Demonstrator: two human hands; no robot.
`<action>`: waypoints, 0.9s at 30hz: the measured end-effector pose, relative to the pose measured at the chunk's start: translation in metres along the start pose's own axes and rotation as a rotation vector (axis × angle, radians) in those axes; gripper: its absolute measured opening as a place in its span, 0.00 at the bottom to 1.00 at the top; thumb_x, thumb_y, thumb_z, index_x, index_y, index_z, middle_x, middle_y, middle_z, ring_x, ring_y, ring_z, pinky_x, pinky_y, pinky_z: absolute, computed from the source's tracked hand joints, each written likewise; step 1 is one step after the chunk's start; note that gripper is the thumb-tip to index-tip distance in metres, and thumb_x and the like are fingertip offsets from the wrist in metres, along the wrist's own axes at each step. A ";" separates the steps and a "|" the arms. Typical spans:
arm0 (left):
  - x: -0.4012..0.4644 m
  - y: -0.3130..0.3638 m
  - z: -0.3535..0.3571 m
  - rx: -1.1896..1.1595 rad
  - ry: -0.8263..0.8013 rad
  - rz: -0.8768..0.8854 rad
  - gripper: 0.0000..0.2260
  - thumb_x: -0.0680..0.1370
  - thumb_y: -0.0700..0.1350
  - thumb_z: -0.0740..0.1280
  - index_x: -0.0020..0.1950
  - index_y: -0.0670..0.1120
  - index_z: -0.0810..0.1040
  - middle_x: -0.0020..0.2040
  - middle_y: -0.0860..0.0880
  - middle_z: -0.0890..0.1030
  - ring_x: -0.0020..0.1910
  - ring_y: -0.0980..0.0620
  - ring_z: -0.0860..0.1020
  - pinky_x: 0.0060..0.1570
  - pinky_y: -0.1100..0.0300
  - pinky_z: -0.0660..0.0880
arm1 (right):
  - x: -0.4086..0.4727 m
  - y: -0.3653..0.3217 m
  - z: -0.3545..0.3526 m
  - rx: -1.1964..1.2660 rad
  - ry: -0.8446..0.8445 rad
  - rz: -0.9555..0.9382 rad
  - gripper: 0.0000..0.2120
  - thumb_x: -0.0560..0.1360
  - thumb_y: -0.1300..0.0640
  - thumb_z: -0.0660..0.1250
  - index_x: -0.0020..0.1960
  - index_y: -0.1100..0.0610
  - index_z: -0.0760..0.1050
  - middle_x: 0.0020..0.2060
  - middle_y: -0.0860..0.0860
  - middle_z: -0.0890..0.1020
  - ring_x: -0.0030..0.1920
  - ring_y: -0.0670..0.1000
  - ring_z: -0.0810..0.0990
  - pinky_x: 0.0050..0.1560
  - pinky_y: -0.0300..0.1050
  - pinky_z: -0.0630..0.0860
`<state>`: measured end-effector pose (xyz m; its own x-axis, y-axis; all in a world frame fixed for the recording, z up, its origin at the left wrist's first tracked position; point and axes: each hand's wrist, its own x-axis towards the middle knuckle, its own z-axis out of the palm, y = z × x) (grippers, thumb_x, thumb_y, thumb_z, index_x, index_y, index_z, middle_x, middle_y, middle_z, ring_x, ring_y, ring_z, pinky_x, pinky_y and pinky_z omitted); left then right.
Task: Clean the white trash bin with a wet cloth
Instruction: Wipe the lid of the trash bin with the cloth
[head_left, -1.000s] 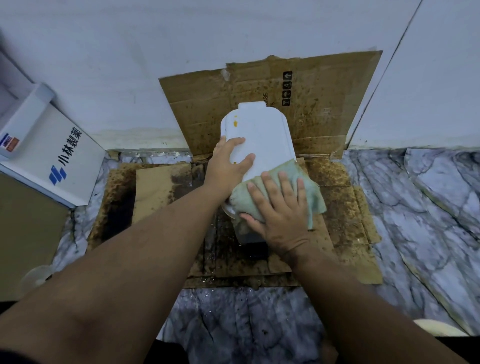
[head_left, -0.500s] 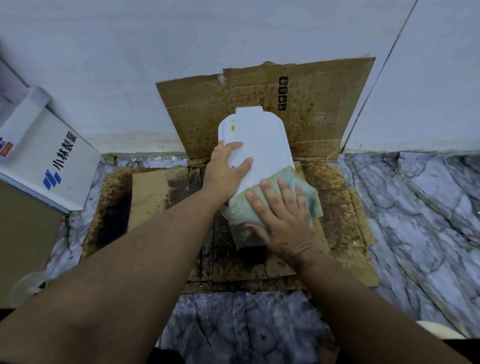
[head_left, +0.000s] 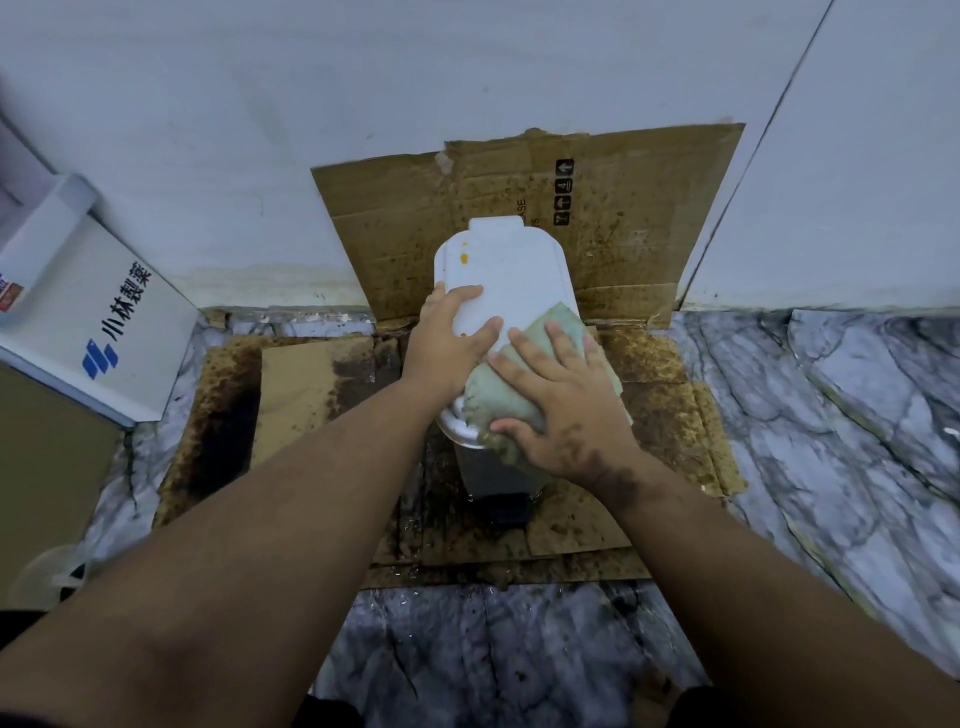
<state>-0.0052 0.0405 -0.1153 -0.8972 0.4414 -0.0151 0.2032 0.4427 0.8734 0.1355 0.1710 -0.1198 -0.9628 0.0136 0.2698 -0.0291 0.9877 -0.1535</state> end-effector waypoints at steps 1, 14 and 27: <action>0.000 0.001 0.000 0.005 0.000 -0.001 0.21 0.79 0.57 0.70 0.71 0.58 0.74 0.81 0.50 0.61 0.78 0.49 0.62 0.72 0.54 0.64 | -0.001 0.007 -0.001 0.035 0.001 -0.035 0.34 0.75 0.31 0.58 0.77 0.45 0.64 0.78 0.49 0.64 0.79 0.63 0.57 0.77 0.68 0.51; -0.003 0.006 0.000 0.025 -0.006 -0.033 0.21 0.79 0.59 0.69 0.72 0.61 0.72 0.82 0.51 0.58 0.79 0.50 0.61 0.64 0.60 0.62 | 0.008 0.043 0.006 0.936 0.076 0.372 0.20 0.82 0.45 0.58 0.71 0.28 0.62 0.81 0.44 0.54 0.80 0.44 0.52 0.79 0.58 0.54; -0.005 0.002 0.003 -0.034 0.003 -0.011 0.22 0.78 0.57 0.71 0.71 0.59 0.74 0.79 0.55 0.62 0.76 0.53 0.65 0.65 0.58 0.68 | 0.121 0.059 -0.003 0.593 -0.026 0.591 0.26 0.78 0.43 0.64 0.74 0.49 0.67 0.74 0.56 0.66 0.74 0.58 0.66 0.73 0.50 0.64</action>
<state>0.0004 0.0413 -0.1149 -0.9004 0.4344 -0.0230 0.1803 0.4209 0.8890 0.0185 0.2316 -0.0931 -0.8695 0.4928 -0.0331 0.3532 0.5735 -0.7391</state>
